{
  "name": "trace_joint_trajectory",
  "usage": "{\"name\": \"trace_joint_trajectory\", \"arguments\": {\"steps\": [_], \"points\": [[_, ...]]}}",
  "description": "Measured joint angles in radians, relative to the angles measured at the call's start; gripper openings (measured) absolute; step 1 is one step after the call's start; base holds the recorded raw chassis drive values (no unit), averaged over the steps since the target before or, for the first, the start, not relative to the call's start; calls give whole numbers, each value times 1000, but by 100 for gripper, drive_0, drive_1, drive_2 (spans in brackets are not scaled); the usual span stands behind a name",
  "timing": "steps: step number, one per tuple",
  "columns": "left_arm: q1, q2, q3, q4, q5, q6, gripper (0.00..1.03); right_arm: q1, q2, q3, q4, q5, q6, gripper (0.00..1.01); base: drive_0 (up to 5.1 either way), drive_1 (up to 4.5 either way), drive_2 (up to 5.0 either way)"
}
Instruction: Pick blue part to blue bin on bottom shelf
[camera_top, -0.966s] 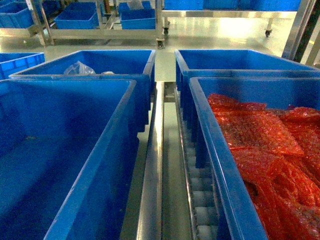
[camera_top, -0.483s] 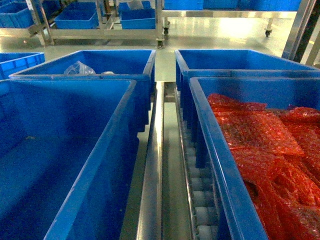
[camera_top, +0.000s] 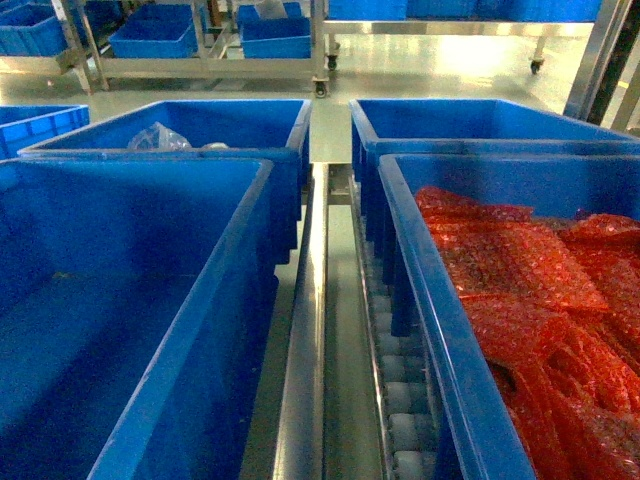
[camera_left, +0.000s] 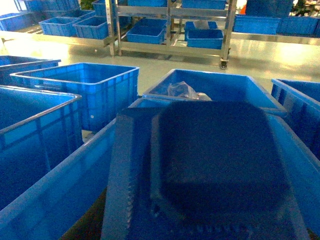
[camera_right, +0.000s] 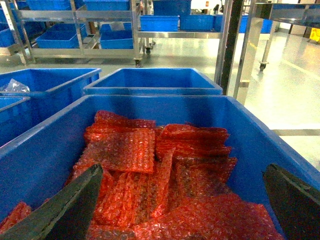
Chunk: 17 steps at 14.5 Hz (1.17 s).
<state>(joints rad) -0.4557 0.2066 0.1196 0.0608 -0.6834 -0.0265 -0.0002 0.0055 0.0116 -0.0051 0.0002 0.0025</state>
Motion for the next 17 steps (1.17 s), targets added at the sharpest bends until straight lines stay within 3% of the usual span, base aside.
{"name": "trace_joint_trajectory", "arguments": {"steps": [2, 6, 11, 13, 17], "points": [[1, 0, 0, 11, 5, 5, 43, 0, 0, 0, 0, 0, 0, 98, 0, 0, 0], [52, 75, -11, 198, 141, 68, 43, 0, 0, 0, 0, 0, 0, 98, 0, 0, 0], [223, 653, 29, 736, 339, 83, 43, 0, 0, 0, 0, 0, 0, 98, 0, 0, 0], [266, 832, 47, 816, 383, 53, 45, 0, 0, 0, 0, 0, 0, 98, 0, 0, 0], [265, 834, 48, 819, 393, 34, 98, 0, 0, 0, 0, 0, 0, 98, 0, 0, 0]]}}
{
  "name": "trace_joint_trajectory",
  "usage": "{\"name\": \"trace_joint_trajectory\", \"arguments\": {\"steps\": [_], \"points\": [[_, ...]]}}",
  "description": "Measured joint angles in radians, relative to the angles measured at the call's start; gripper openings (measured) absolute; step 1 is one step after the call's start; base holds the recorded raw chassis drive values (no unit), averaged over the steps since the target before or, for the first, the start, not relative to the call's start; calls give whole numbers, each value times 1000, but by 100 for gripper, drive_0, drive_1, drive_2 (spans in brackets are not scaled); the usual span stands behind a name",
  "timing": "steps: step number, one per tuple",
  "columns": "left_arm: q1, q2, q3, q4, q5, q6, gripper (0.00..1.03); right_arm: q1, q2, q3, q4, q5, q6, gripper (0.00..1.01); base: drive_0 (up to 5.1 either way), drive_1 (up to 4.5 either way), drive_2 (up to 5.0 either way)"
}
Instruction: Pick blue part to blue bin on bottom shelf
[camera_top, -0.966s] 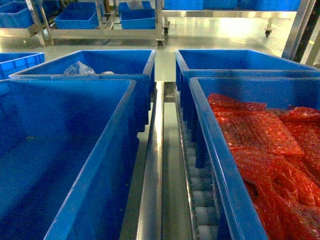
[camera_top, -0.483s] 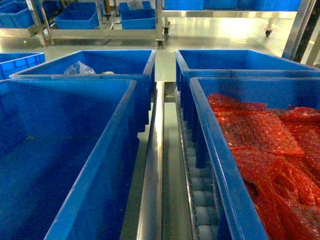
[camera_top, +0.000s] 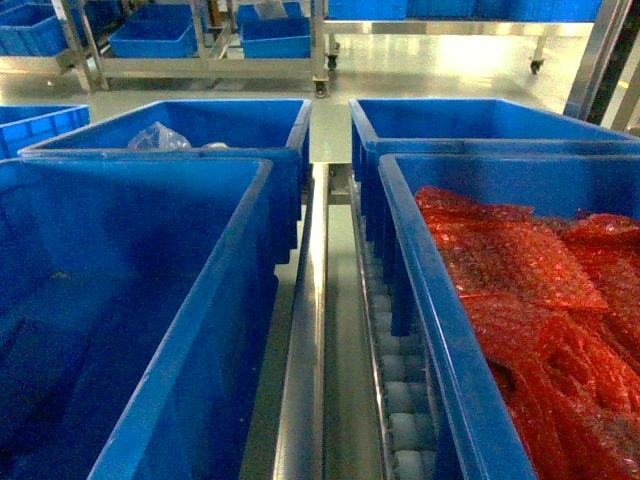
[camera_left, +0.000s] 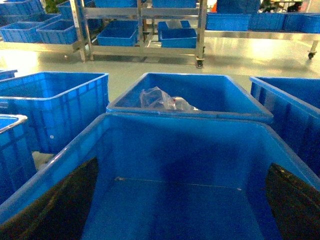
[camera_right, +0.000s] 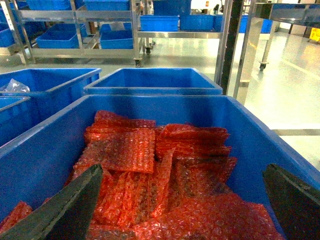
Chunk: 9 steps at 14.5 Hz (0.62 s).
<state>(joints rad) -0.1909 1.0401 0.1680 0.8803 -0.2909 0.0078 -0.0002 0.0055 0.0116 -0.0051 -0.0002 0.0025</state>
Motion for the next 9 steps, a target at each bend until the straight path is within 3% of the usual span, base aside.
{"name": "trace_joint_trajectory", "arguments": {"steps": [6, 7, 9], "points": [[2, -2, 0, -8, 9, -1, 97, 0, 0, 0, 0, 0, 0, 98, 0, 0, 0], [31, -38, -5, -69, 98, -1, 85, 0, 0, 0, 0, 0, 0, 98, 0, 0, 0], [68, -148, -47, -110, 164, -1, 59, 0, 0, 0, 0, 0, 0, 98, 0, 0, 0]]}}
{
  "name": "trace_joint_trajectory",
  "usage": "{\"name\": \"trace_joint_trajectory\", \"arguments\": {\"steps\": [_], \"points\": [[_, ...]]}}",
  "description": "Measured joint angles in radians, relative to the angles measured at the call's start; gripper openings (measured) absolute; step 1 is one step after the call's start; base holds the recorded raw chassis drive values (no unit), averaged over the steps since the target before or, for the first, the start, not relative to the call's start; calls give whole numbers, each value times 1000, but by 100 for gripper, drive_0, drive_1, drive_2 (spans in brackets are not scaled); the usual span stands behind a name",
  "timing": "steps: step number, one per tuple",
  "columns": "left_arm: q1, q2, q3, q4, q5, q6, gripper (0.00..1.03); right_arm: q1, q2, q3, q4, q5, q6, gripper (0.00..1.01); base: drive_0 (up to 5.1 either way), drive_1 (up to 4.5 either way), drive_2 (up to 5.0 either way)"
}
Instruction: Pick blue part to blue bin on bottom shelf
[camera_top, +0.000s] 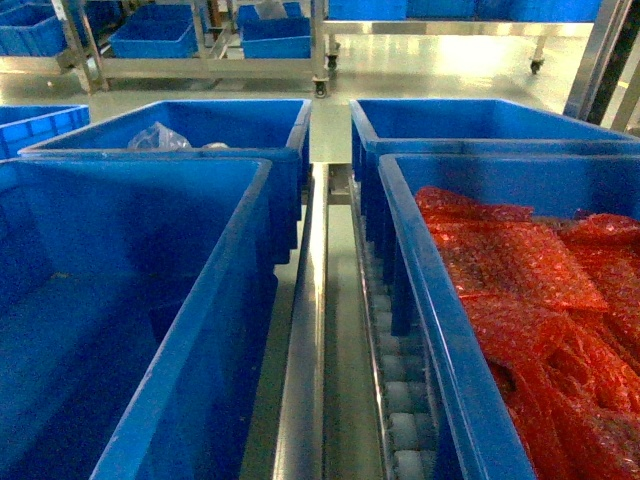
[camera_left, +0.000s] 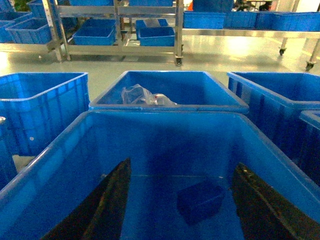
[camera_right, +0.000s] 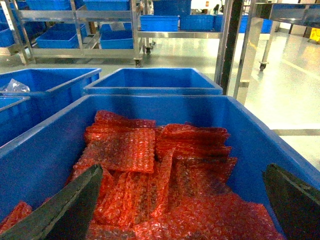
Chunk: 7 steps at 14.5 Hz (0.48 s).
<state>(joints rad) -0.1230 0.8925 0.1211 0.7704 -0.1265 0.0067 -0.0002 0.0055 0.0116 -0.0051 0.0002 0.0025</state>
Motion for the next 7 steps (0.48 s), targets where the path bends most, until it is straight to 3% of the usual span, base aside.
{"name": "trace_joint_trajectory", "arguments": {"steps": [1, 2, 3, 7], "points": [[65, -140, -55, -101, 81, 0, 18, 0, 0, 0, 0, 0, 0, 98, 0, 0, 0], [117, -147, -84, -41, 120, 0, 8, 0, 0, 0, 0, 0, 0, 98, 0, 0, 0], [129, -175, -103, -80, 112, -6, 2, 0, 0, 0, 0, 0, 0, 98, 0, 0, 0], [121, -368, -110, -254, 126, -6, 2, 0, 0, 0, 0, 0, 0, 98, 0, 0, 0]]}}
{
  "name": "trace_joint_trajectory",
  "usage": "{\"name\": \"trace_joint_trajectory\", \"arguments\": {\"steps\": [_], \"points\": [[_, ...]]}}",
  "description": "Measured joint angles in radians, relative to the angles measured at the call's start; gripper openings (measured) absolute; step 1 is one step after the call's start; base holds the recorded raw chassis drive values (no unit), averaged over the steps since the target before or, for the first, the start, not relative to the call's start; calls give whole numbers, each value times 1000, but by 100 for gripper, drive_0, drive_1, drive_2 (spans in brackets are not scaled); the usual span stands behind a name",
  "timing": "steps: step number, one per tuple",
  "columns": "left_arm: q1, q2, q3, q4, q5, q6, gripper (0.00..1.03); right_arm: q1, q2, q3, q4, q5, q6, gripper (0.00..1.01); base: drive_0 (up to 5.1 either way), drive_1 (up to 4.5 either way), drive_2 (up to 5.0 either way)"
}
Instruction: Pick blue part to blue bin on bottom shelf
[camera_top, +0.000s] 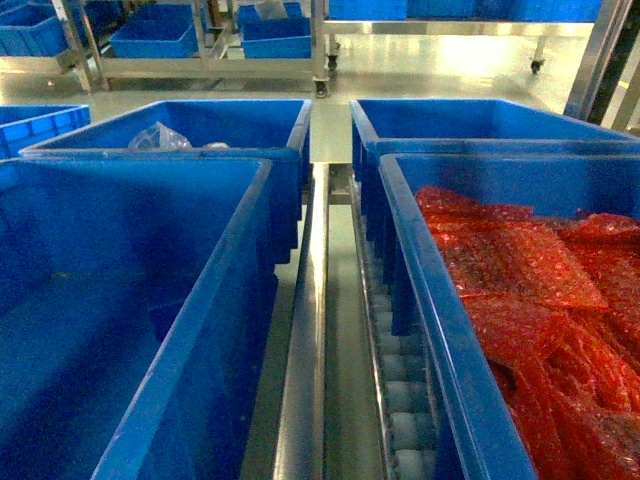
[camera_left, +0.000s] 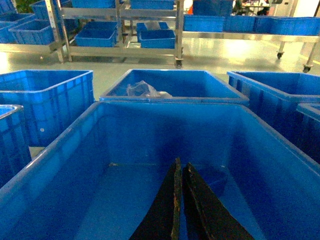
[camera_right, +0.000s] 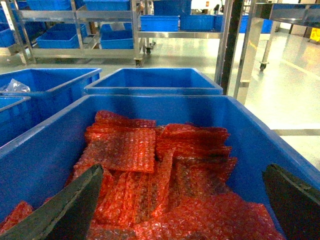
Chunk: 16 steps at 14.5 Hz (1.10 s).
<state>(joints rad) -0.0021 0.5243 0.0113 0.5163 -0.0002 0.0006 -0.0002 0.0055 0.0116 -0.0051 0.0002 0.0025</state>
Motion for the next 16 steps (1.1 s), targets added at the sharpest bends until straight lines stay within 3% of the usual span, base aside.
{"name": "trace_joint_trajectory", "arguments": {"steps": [6, 13, 14, 16], "points": [[0, -210, 0, -202, 0, 0, 2, 0, 0, 0, 0, 0, 0, 98, 0, 0, 0], [0, -351, 0, -342, 0, 0, 2, 0, 0, 0, 0, 0, 0, 98, 0, 0, 0], [0, -434, 0, -468, -1, 0, 2, 0, 0, 0, 0, 0, 0, 98, 0, 0, 0], [0, -513, 6, -513, -3, 0, 2, 0, 0, 0, 3, -1, 0, 98, 0, 0, 0]]}}
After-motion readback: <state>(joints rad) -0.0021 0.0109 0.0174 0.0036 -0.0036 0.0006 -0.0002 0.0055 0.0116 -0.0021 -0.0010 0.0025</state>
